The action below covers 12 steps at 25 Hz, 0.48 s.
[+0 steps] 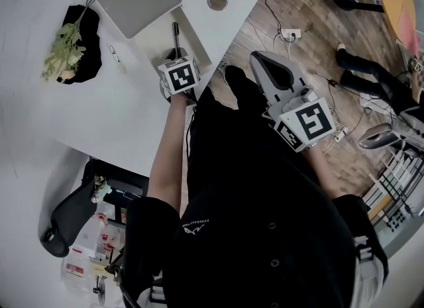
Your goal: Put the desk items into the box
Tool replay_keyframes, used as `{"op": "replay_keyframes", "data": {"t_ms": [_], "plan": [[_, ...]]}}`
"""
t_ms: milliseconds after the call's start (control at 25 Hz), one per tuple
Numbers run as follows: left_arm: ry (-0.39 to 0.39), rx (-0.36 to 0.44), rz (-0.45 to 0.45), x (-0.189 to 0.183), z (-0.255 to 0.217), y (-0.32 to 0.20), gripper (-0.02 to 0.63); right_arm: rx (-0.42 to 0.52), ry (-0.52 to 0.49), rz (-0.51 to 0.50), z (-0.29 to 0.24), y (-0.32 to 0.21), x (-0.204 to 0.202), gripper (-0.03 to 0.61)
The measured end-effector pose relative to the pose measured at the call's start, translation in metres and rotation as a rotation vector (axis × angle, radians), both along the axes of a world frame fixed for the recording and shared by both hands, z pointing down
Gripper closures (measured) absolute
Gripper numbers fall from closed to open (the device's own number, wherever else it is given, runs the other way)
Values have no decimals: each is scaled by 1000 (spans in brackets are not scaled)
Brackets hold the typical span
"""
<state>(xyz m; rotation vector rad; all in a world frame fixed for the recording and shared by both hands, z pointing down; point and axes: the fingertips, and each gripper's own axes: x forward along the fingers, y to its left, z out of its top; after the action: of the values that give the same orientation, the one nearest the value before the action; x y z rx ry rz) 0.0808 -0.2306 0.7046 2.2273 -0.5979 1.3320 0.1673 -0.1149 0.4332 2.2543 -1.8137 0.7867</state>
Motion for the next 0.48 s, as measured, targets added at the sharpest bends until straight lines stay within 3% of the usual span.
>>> {"op": "replay_keyframes", "data": {"t_ms": [480], "plan": [[124,74,20,-5,-30,6,606,30,9,-27,-9,5,-8,580]]}}
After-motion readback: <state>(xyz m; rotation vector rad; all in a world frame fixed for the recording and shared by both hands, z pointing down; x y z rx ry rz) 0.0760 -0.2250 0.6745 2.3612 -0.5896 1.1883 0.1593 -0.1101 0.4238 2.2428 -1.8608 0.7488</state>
